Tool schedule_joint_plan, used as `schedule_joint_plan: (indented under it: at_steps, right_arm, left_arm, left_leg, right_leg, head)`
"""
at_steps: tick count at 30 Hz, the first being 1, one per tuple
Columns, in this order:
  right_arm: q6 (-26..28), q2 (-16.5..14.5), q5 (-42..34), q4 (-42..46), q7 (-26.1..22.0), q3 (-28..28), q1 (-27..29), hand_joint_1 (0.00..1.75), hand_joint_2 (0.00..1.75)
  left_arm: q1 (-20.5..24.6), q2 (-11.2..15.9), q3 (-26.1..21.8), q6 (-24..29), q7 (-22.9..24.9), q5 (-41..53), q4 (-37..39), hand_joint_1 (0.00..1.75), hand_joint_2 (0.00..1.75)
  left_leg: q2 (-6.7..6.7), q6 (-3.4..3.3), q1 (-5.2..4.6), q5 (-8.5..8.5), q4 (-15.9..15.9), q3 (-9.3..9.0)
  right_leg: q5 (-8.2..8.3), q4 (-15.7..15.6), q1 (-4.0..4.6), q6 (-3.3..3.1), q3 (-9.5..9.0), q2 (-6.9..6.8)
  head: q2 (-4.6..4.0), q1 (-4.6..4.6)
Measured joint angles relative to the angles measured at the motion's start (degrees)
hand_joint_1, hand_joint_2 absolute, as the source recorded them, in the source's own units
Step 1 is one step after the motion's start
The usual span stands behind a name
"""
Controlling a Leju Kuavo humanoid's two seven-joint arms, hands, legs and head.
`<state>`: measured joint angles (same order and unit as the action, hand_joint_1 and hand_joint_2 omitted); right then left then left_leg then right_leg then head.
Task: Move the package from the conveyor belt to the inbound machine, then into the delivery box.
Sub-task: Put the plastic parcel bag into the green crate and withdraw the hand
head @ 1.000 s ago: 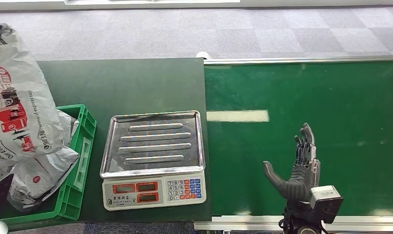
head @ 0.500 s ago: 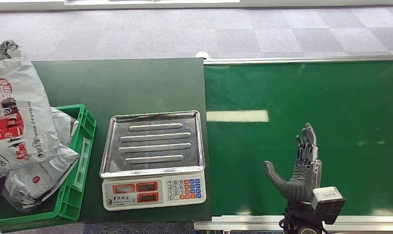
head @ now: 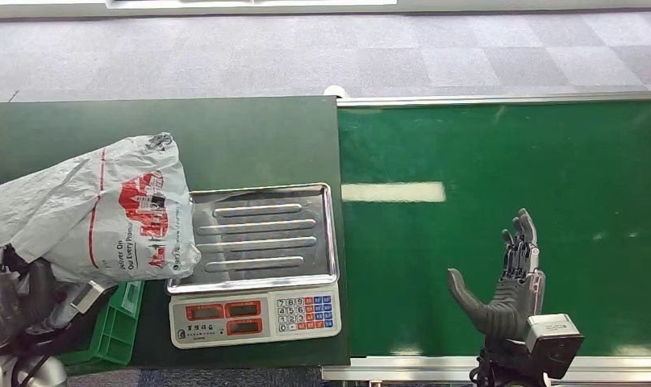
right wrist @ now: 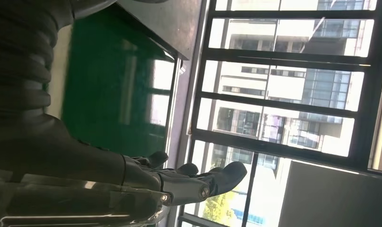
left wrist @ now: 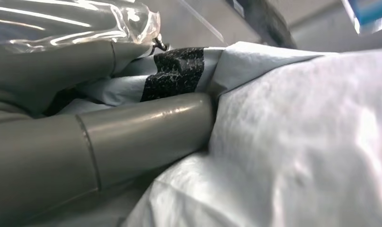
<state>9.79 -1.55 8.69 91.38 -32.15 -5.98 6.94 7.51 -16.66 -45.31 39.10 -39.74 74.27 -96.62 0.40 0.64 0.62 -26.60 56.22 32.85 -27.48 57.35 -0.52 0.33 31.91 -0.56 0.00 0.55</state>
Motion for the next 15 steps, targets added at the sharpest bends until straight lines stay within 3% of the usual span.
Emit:
schedule_joint_plan:
  at_steps: [6,8,10,12,14,15]
  right_arm:
    - [-1.19,-0.17,1.26,0.46,0.10,1.21,0.33,0.00,1.75]
    - [-1.70,-0.21,1.50,0.52,0.21,1.74,0.34,0.00,1.75]
    - [-2.32,-0.30,1.66,0.62,0.26,2.35,0.32,0.00,1.75]
    - [-2.89,-0.53,1.80,0.67,0.28,2.91,0.16,0.00,1.75]
    - [-3.31,-0.91,2.03,0.68,0.35,3.34,-0.18,0.00,1.75]
    - [-3.55,-1.13,2.18,0.68,0.42,3.48,-0.42,0.00,1.75]
  left_arm:
    - [0.79,0.05,-0.66,0.01,2.56,8.56,10.20,1.75,0.00]
    - [0.74,0.51,0.11,0.01,8.06,10.72,13.32,1.75,0.00]
    - [0.67,1.62,2.15,0.02,17.49,11.90,16.38,1.68,0.00]
    - [0.91,3.25,4.59,0.02,26.42,12.48,19.13,0.80,0.00]
    - [1.33,4.92,6.39,0.02,31.05,12.68,21.70,0.00,0.00]
    - [1.56,5.65,6.93,0.02,32.14,12.32,22.78,0.00,0.00]
  left_leg:
    - [0.01,0.00,0.00,0.00,0.00,0.00]
    - [-0.01,0.00,-0.01,0.00,0.00,-0.01]
    - [-0.16,-0.01,-0.06,0.00,-0.03,-0.10]
    - [-0.52,-0.09,-0.19,-0.08,-0.20,-0.43]
    - [-0.87,-0.12,-0.37,-0.29,-0.48,-0.92]
    - [-0.96,-0.11,-0.45,-0.45,-0.59,-1.11]
  right_leg:
    - [0.00,0.00,0.00,0.00,-0.01,0.01]
    - [0.00,0.00,-0.01,0.00,-0.02,-0.01]
    - [-0.04,0.00,-0.08,0.03,-0.11,-0.17]
    - [-0.20,-0.03,-0.24,0.05,-0.46,-0.54]
    - [-0.41,-0.06,-0.45,0.06,-0.96,-0.92]
    - [-0.48,-0.07,-0.53,0.05,-1.13,-1.03]
  head:
    - [0.00,0.01]
    - [0.00,-0.01]
    - [0.00,0.00]
    - [0.00,0.00]
    - [0.00,0.01]
    - [0.00,0.03]
